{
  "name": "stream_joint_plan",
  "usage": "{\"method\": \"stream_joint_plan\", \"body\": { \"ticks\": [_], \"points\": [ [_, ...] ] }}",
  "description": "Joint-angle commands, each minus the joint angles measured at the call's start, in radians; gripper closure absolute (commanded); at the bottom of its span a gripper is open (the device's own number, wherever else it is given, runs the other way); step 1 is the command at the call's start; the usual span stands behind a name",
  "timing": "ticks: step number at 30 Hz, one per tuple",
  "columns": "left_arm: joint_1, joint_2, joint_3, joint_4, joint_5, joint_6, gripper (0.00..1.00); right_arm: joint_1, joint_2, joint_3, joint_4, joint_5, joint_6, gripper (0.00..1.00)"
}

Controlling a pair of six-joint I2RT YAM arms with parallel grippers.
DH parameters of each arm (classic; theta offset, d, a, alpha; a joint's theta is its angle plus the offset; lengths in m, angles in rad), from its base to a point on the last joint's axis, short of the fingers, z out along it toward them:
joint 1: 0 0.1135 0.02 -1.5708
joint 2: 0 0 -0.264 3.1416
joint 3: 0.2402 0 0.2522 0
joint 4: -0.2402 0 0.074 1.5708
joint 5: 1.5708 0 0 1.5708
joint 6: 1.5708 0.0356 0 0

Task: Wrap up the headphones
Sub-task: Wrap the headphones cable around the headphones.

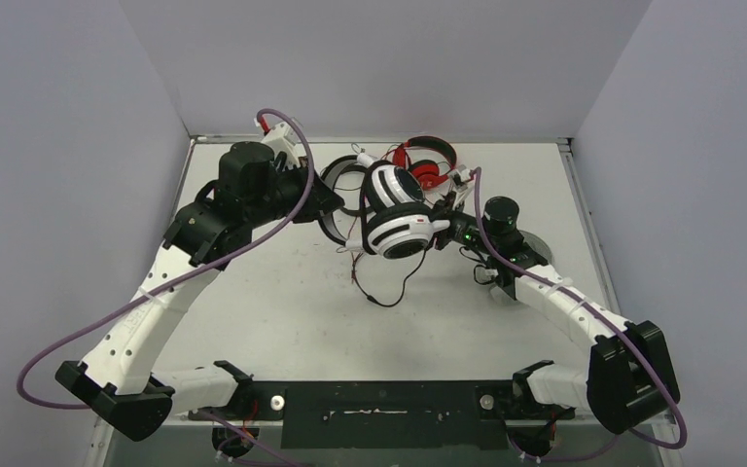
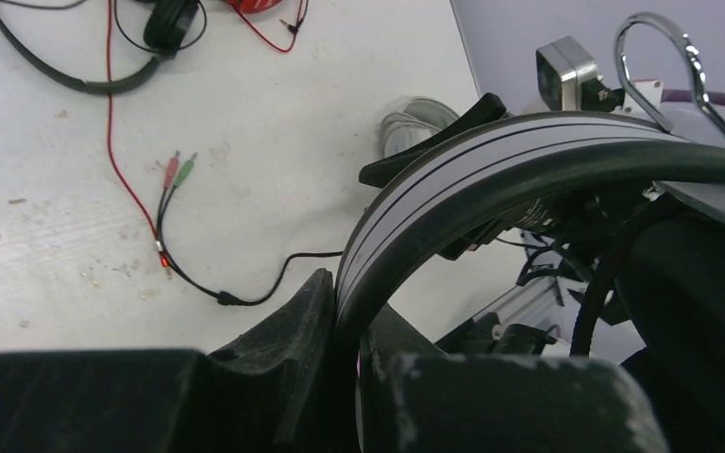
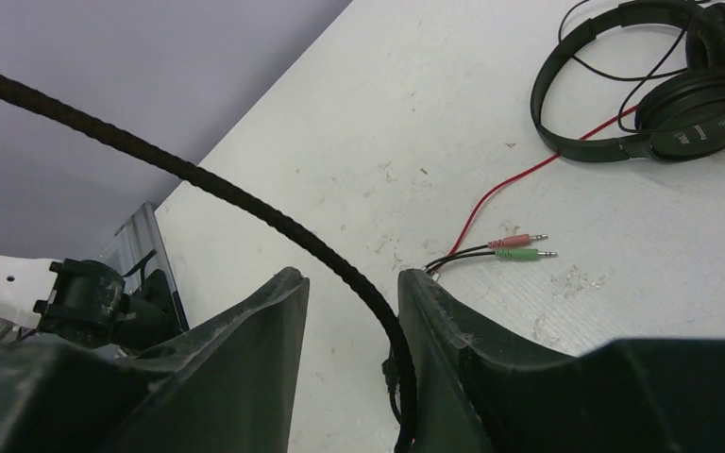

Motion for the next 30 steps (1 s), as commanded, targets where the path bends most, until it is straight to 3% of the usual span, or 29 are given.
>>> {"method": "stream_joint_plan", "body": {
  "ticks": [1,7,10,18,25,30],
  "points": [
    [0.005,-0.014,0.000,0.143,0.069,-0.238,1.00,0.021,-0.043,-0.053,0.227,0.008,0.020,0.57],
    [0.004,-0.002,0.025,0.145,0.078,-0.247,1.00,0.073,-0.002,-0.100,0.290,0.058,-0.009,0.54],
    [0.005,-0.014,0.027,0.144,0.005,-0.261,1.00,0.118,0.033,-0.125,0.338,0.082,-0.013,0.56],
    [0.026,0.015,0.059,0.097,-0.249,-0.276,1.00,0.325,0.111,-0.186,0.507,0.149,0.018,0.75],
    [0.180,0.037,0.020,0.127,-0.319,-0.260,1.00,0.469,0.036,-0.266,0.658,0.146,0.090,0.79],
    [0.203,0.069,-0.035,0.162,-0.420,-0.192,1.00,0.532,-0.044,-0.241,0.631,0.095,0.139,0.77]
  ]
}}
